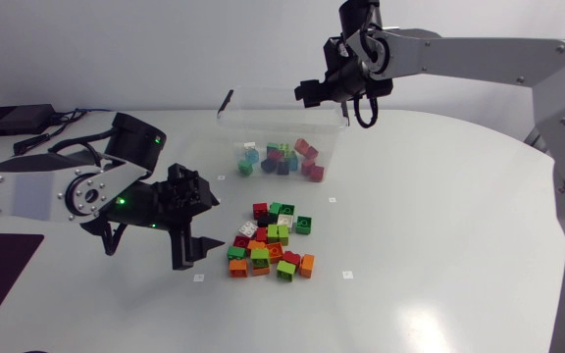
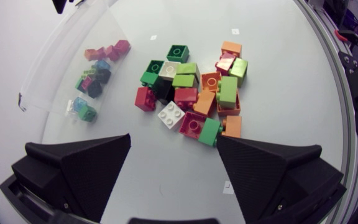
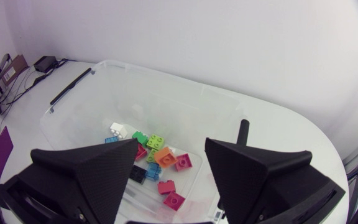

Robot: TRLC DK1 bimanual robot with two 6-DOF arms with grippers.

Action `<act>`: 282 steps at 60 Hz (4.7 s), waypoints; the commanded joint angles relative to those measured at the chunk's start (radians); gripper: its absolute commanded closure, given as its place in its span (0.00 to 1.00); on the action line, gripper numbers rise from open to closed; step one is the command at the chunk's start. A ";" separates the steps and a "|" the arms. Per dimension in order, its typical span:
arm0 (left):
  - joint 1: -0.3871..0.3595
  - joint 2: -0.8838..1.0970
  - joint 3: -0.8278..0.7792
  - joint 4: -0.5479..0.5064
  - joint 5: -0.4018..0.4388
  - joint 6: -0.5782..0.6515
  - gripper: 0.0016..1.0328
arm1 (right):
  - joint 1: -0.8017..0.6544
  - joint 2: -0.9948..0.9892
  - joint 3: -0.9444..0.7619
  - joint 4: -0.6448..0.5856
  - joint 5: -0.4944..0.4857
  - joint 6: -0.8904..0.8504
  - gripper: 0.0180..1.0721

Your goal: Place the duplo bricks in the container

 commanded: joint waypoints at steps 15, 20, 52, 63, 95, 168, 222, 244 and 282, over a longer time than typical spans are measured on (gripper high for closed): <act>-0.024 0.155 -0.008 -0.001 0.006 0.122 0.12 | 0.008 -0.327 -0.287 0.009 -0.041 0.011 0.07; -0.031 0.176 -0.007 0.002 0.006 0.133 0.13 | 0.007 -0.386 -0.359 0.012 -0.058 0.011 0.07; -0.091 0.255 0.010 0.058 0.007 0.148 0.47 | 0.045 -0.597 -0.787 0.055 -0.107 -0.027 0.07; -0.103 0.259 0.007 0.058 0.009 0.145 0.65 | 0.128 -0.663 -0.911 0.039 -0.141 -0.133 0.07; -0.051 0.133 -0.077 0.002 0.007 0.150 0.69 | 0.267 -0.635 -1.098 0.019 -0.174 -0.385 0.07; 0.033 0.041 0.291 -0.044 0.007 -0.301 0.69 | 0.297 -0.391 -1.078 0.188 -0.145 -0.475 0.71; 0.016 0.627 1.043 -0.003 -0.129 -0.588 0.67 | 0.071 -0.586 -0.870 0.056 -0.207 -0.460 0.71; 0.030 0.667 1.101 -0.051 -0.191 -0.610 0.04 | 0.011 -0.512 -0.673 0.084 -0.219 -0.337 0.71; 0.045 0.187 0.449 0.011 -0.197 -0.424 0.04 | -0.023 -0.239 -0.299 0.118 -0.173 -0.142 0.71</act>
